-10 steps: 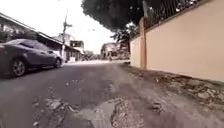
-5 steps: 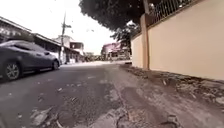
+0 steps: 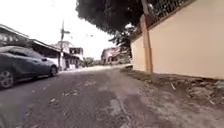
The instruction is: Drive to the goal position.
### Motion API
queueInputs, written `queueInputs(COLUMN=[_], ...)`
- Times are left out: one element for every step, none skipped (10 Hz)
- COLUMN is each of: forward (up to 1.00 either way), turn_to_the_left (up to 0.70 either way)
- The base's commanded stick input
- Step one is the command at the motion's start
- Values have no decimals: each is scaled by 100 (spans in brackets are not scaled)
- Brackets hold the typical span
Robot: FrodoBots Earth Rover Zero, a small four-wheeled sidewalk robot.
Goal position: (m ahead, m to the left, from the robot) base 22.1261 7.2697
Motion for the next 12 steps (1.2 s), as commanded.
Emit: queueInputs(forward=[70, 70, 70, 70, 70, 70, 70, 70, 70, 70, 70, 70], turn_to_the_left=[0, 0, 0, 0, 0, 0, 0, 0, 0, 0, 0, 0])
